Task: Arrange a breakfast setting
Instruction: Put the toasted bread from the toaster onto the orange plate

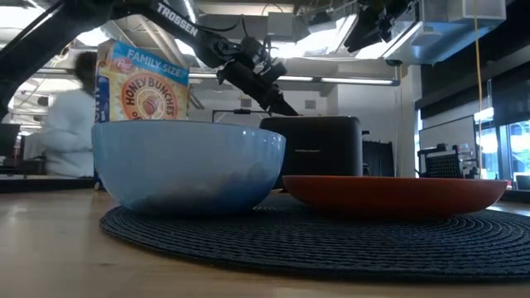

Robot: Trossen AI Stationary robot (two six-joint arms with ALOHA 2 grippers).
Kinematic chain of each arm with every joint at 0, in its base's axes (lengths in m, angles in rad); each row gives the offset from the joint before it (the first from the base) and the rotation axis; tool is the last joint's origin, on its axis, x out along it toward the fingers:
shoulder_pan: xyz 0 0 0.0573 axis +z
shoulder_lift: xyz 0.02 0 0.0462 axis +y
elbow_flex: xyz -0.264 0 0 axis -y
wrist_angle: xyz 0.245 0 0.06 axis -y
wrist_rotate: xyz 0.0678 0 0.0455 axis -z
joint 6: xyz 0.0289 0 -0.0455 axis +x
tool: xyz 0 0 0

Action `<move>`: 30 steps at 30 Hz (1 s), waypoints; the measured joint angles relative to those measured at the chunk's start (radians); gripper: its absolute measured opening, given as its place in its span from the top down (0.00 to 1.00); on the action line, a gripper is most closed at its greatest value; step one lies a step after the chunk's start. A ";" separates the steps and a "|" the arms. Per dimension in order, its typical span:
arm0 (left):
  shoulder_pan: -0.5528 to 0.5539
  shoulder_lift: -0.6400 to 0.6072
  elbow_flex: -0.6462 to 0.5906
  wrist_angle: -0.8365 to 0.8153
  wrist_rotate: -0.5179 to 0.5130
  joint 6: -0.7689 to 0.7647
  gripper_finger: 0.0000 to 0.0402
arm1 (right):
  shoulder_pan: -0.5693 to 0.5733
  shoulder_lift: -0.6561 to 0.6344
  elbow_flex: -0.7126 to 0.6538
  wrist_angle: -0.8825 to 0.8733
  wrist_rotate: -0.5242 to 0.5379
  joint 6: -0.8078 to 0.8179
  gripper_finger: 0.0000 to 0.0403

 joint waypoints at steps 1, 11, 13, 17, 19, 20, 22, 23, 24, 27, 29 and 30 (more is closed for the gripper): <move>-0.002 0.000 0.000 0.004 -0.006 0.001 0.72 | 0.000 0.000 0.000 0.000 0.000 0.000 0.54; -0.002 -0.003 -0.003 0.057 -0.070 -0.024 0.74 | 0.000 0.000 0.000 -0.001 -0.004 0.007 0.54; -0.002 -0.007 -0.003 0.084 -0.084 -0.023 0.74 | 0.000 0.000 0.000 -0.002 -0.008 0.007 0.54; 0.002 -0.010 -0.003 0.089 -0.068 -0.027 0.74 | 0.000 0.000 0.000 -0.002 -0.008 0.007 0.54; 0.001 -0.010 -0.003 0.083 -0.045 -0.027 0.74 | 0.000 0.000 0.000 -0.002 -0.008 0.007 0.54; 0.001 -0.010 -0.003 0.084 -0.036 -0.027 0.74 | 0.000 0.000 0.000 -0.002 -0.008 0.007 0.54; 0.001 -0.010 -0.003 0.086 -0.028 -0.027 0.74 | 0.000 0.000 0.000 -0.002 -0.008 0.006 0.54; 0.000 -0.010 -0.003 0.085 -0.028 -0.027 0.74 | 0.000 0.000 0.000 -0.002 -0.008 0.006 0.54; 0.001 -0.010 -0.003 0.083 -0.028 -0.027 0.74 | 0.000 0.000 0.000 -0.002 -0.008 0.006 0.54; 0.001 -0.005 -0.003 0.062 -0.021 -0.024 0.74 | 0.000 0.000 0.000 -0.002 -0.008 0.006 0.54; 0.001 -0.002 -0.003 0.032 -0.020 -0.022 0.74 | 0.000 0.000 0.000 -0.002 -0.008 0.006 0.54; 0.000 0.004 -0.003 0.030 -0.020 -0.019 0.74 | 0.000 0.000 0.000 -0.002 -0.008 0.006 0.54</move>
